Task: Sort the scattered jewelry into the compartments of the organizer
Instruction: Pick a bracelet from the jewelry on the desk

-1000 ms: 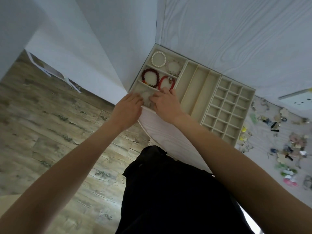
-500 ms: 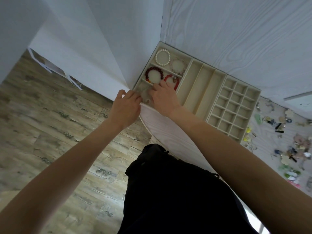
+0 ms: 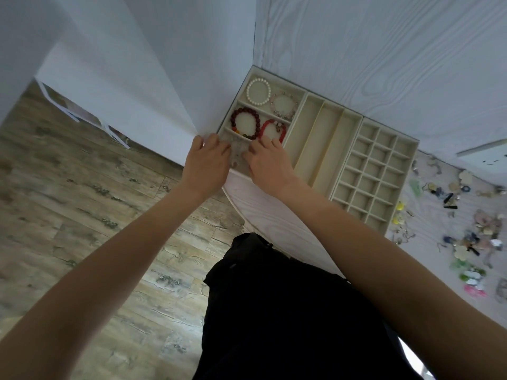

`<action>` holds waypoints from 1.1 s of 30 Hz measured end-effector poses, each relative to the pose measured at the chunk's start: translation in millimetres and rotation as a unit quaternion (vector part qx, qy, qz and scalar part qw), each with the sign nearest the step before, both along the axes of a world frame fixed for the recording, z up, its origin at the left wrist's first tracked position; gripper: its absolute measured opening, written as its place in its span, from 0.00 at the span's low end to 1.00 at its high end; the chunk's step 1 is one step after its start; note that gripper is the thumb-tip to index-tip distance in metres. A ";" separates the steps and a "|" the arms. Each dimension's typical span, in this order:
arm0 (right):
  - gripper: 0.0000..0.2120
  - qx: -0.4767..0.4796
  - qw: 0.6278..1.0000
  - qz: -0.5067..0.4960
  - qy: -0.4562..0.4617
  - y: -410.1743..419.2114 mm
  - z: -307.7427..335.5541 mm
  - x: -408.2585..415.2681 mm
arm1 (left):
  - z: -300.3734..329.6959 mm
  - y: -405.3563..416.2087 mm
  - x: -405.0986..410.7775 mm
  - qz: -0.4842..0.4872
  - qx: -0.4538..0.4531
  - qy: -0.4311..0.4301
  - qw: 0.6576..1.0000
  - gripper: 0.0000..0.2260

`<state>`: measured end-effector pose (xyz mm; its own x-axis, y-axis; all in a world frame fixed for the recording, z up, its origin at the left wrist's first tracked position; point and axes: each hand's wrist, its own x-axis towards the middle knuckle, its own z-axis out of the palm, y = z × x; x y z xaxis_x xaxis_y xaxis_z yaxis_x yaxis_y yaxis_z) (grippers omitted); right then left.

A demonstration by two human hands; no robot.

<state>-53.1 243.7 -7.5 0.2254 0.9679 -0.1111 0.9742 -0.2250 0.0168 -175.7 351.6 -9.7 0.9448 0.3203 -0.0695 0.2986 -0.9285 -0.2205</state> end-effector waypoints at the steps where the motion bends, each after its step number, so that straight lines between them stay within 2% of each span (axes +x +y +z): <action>1: 0.09 0.010 1.000 0.000 -0.001 0.0 -0.4 0.3 | 0.1 -1.0 -0.7 -0.001 0.000 0.002 1.000 0.12; 5: 0.16 0.024 0.999 0.019 0.032 3.5 -0.2 -0.8 | 0.8 -3.3 -2.3 0.007 -0.017 -0.004 1.000 0.15; 13: 0.08 0.017 1.000 -0.011 -0.007 0.6 1.8 1.1 | 0.5 -4.8 -2.7 0.025 -0.027 0.012 0.999 0.16; 16: 0.12 0.038 0.999 -0.001 0.025 3.6 2.8 -0.1 | -0.8 -4.8 -2.8 0.025 -0.025 0.006 0.999 0.17; 20: 0.15 -0.003 1.000 -0.002 0.028 7.2 3.6 2.4 | -2.4 -3.7 -2.7 0.023 -0.021 0.003 1.000 0.15; 23: 0.16 0.004 0.999 -0.020 0.049 2.5 2.5 5.9 | -5.2 -3.1 -3.1 0.025 -0.029 -0.014 0.999 0.13; 27: 0.19 0.051 0.987 -0.065 0.140 -10.1 8.0 11.9 | 1.5 -6.2 -3.9 0.062 -0.108 -0.056 0.991 0.16; 30: 0.16 0.129 0.961 -0.134 0.207 -42.2 23.5 22.7 | 16.8 -24.4 -5.2 0.097 -0.189 -0.102 0.972 0.16; 33: 0.13 0.197 0.928 -0.215 0.233 -102.6 40.6 34.9 | 30.0 -61.2 6.9 0.083 -0.274 -0.145 0.947 0.14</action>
<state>-18.2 141.2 33.2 0.6170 0.7854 0.0492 0.6733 -0.4945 -0.5497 -168.8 290.4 20.4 0.8894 0.4570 -0.0134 0.4248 -0.8151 0.3939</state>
